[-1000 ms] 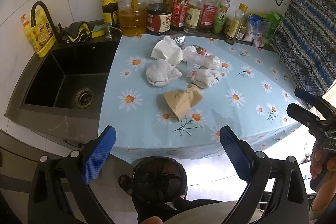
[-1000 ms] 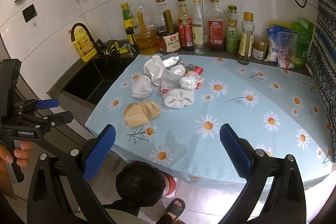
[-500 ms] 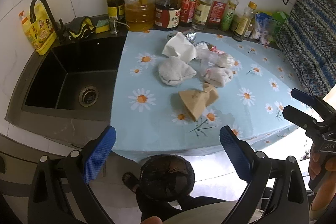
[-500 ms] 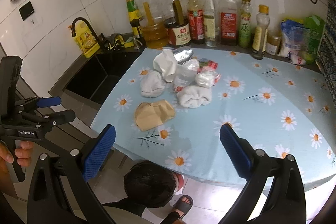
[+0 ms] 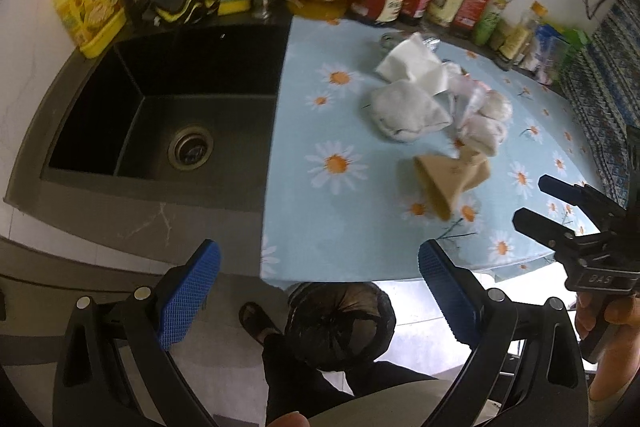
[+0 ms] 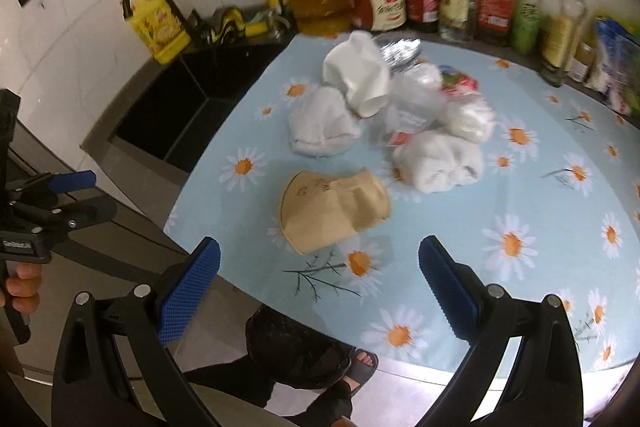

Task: Collect trash
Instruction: 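Close the right gripper on the brown paper cone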

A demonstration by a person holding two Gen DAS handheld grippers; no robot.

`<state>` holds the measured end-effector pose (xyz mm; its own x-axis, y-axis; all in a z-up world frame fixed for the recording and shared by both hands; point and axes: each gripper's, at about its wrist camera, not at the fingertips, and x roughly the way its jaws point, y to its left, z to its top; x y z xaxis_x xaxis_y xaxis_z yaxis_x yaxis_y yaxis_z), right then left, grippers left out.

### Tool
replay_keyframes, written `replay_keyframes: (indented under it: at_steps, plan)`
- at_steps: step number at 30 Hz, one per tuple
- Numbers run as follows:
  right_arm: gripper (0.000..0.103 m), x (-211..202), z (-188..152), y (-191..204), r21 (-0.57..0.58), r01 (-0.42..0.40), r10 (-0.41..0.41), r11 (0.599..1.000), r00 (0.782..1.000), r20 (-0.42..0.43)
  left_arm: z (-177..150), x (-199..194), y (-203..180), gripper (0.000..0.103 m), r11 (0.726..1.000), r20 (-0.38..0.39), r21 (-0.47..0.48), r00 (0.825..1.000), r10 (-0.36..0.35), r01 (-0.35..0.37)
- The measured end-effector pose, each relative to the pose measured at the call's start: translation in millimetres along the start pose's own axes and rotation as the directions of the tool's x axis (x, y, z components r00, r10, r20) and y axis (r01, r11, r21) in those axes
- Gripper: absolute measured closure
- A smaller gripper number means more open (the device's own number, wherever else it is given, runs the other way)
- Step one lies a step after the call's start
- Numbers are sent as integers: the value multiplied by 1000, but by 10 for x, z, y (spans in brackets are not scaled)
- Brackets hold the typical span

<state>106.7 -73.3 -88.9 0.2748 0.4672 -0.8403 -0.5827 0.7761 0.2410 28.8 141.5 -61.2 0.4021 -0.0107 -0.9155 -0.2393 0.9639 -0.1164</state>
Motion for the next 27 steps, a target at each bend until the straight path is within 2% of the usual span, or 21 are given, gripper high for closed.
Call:
replay_keyframes:
  at_steps: [7,11,14,23,27]
  plan:
    - [4,496,134,189,-84,79,-85,993,994,-63,37,191,276,7,1000,-52,-30,999,4,-6]
    - [4,781,206,241,-107,133,-146,985,983,-115,57,270,400,7,999,-68,-45,998,0,-3]
    - [4,897,226,269,-133,187,-204,973,971,-125,86,313,468,7,999,-73,-49,997,-4,0]
    - [4,1038,269,138,-104,239,-254,965,954,-158,178,395,527,7,999,-82,-40,997,-14,10]
    - [4,1084,316,96,-136,248,-268,959,950,-157,187,425,520,7,999,-86,-31,996,-14,12]
